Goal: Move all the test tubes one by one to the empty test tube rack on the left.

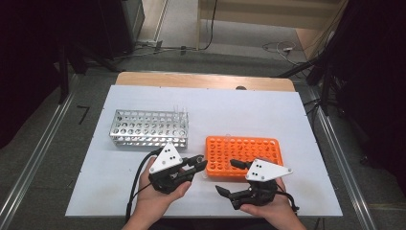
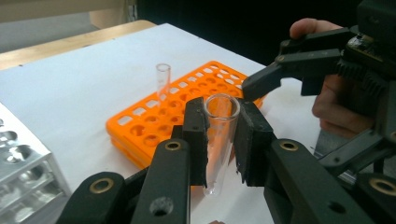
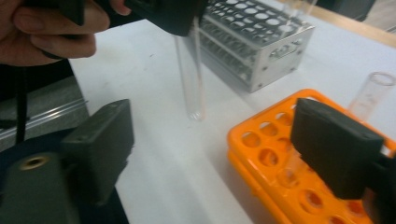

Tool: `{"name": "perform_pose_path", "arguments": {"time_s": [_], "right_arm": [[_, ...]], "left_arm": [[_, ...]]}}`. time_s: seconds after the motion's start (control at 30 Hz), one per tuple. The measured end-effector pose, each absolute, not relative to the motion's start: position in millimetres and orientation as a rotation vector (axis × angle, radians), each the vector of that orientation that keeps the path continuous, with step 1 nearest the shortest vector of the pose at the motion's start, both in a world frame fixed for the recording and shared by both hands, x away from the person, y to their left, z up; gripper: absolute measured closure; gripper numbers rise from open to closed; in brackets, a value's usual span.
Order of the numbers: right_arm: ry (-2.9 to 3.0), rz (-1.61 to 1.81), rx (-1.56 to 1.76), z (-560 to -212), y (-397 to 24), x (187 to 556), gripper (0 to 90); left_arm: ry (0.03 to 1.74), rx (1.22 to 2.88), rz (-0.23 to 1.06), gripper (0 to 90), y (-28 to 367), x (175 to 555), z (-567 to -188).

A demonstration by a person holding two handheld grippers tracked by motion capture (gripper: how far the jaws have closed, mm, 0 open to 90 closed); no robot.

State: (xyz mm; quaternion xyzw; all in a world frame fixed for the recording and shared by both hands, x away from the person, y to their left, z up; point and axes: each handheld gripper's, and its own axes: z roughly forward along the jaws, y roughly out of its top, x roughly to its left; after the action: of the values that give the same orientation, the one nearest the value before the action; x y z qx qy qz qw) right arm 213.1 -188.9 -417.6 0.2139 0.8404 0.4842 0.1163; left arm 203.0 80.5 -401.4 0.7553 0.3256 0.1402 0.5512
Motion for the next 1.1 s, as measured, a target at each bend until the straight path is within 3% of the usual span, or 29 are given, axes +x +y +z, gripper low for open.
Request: {"name": "perform_pose_path", "arguments": {"time_s": [0.23,1.1], "right_arm": [[2.401,1.440,0.664,-413,-206,217,2.9],[2.274,1.366,0.900,-423,-281,237,3.0]], "left_arm": [[0.793,1.766,0.370,75.8,95,207,-393],[0.931,1.687,0.457,75.8,151,260,-376]]}}
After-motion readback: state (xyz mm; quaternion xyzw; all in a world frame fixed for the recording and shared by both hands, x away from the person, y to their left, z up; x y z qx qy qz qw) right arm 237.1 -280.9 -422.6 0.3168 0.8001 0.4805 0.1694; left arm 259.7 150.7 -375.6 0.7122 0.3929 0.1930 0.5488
